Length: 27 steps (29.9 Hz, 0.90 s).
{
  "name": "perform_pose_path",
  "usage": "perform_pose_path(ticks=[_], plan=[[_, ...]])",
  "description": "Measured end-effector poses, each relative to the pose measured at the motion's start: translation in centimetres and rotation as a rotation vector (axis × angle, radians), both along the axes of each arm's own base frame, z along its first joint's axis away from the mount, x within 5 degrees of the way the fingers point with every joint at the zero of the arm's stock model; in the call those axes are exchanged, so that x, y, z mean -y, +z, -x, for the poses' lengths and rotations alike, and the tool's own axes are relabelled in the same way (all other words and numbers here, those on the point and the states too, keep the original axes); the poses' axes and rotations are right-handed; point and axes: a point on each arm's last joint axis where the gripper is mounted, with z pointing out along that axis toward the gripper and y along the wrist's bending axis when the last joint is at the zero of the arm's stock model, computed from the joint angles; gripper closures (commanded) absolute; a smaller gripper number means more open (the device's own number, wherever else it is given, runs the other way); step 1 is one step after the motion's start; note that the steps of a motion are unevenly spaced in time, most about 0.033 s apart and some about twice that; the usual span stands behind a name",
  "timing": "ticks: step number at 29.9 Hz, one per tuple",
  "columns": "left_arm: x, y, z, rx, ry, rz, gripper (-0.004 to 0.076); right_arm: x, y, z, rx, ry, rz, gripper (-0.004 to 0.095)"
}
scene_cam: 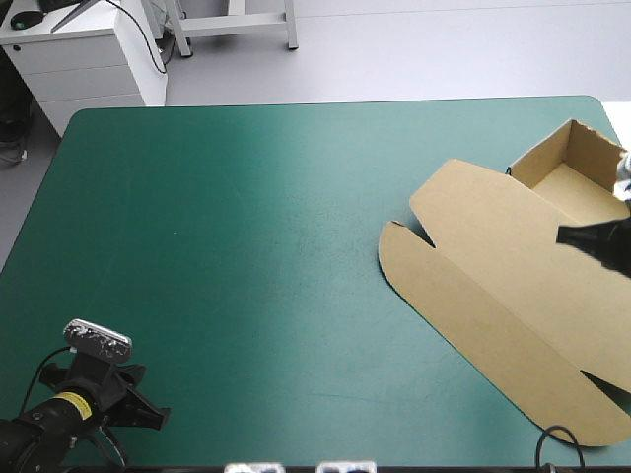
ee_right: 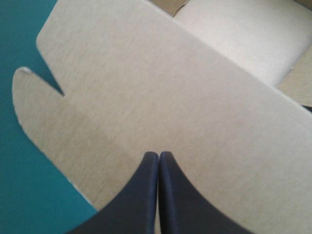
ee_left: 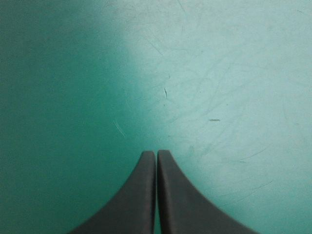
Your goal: Fold the box
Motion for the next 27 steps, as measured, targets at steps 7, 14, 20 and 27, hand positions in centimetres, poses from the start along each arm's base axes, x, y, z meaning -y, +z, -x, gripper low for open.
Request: perform_pose_path(ticks=[7, 14, 20, 27], plan=[[0.0, 0.0, 0.0, 0.000, 0.000, 0.000, 0.0731, -3.6, -4.1, 5.1, 0.021, 0.170, 0.011, 0.0922], [0.0, 0.0, 0.0, 0.000, 0.000, 0.000, 0.0731, -4.3, -9.6, 8.3, -0.004, 0.204, 0.022, 0.0922], [0.0, 0.0, 0.0, 0.000, 0.000, 0.000, 0.0731, -4.6, -13.8, 10.4, -0.016, 0.197, 0.019, 0.0922], [0.0, 0.0, 0.0, 0.000, 0.000, 0.000, 0.0731, -4.8, -15.1, 11.9, 0.039, 0.194, 0.033, 0.0922]])
